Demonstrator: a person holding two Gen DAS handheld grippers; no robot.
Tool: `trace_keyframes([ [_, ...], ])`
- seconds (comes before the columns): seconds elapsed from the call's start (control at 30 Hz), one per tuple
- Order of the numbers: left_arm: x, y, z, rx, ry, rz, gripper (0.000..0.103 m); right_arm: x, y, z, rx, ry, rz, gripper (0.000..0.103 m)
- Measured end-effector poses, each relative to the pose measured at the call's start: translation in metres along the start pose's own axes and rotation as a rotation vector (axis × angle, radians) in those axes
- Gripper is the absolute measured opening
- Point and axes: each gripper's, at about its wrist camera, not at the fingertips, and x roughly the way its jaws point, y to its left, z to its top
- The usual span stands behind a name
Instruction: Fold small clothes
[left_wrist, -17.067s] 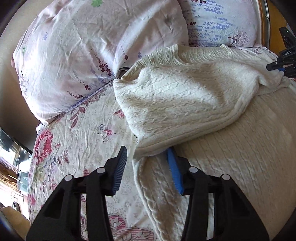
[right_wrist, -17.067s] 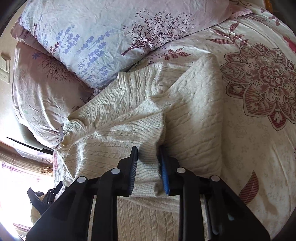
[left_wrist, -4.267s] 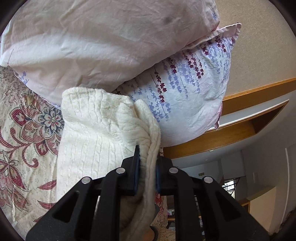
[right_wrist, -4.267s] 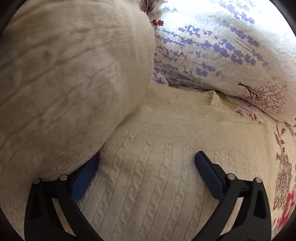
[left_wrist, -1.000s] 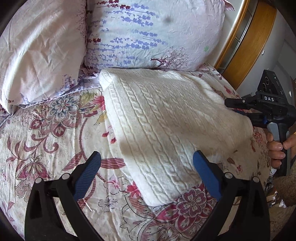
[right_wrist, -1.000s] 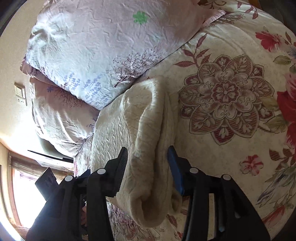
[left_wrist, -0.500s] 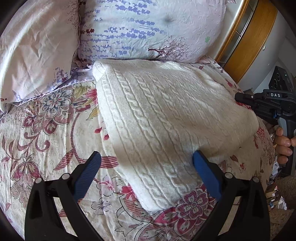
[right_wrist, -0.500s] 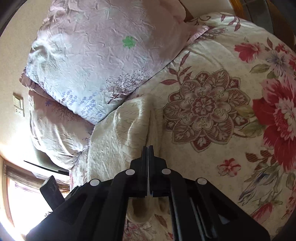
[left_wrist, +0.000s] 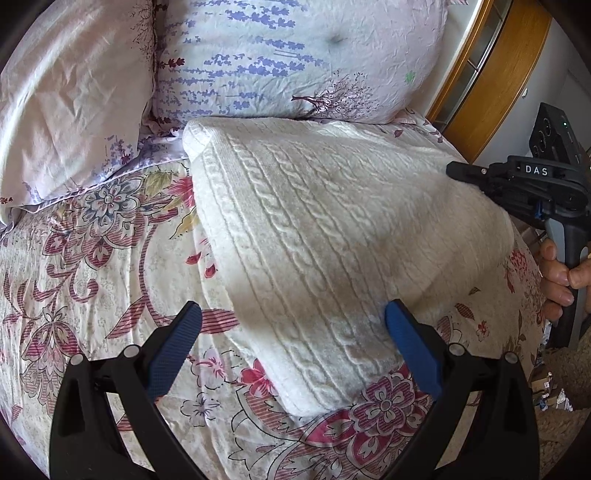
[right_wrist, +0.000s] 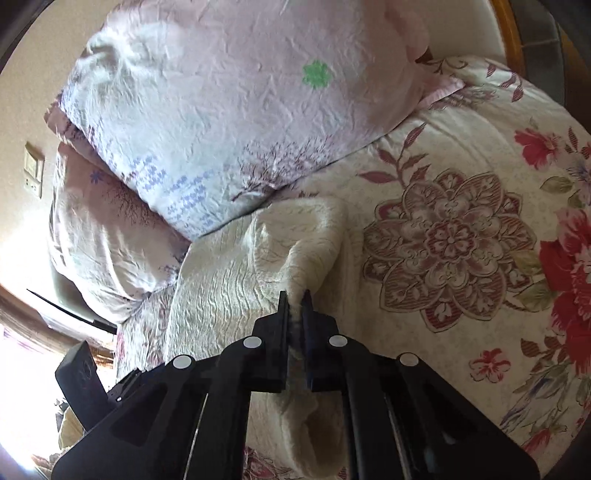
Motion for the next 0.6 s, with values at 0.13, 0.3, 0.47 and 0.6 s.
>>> trace_keyframes([
  [0.13,0.005,-0.002,0.0,0.013,0.016,-0.001,0.099,0.002,-0.011,-0.01,0.017,0.04,-0.075,0.006],
  [0.3,0.009,0.002,-0.003,-0.011,0.035,-0.026,0.099,0.02,-0.037,-0.026,0.135,0.093,-0.06,0.008],
  [0.47,-0.009,0.016,-0.002,-0.062,-0.015,-0.061,0.099,-0.015,-0.04,-0.021,0.165,0.057,0.014,0.053],
  [0.6,-0.008,0.023,-0.001,-0.094,-0.021,-0.027,0.099,-0.034,-0.042,-0.037,0.151,0.047,0.028,0.057],
])
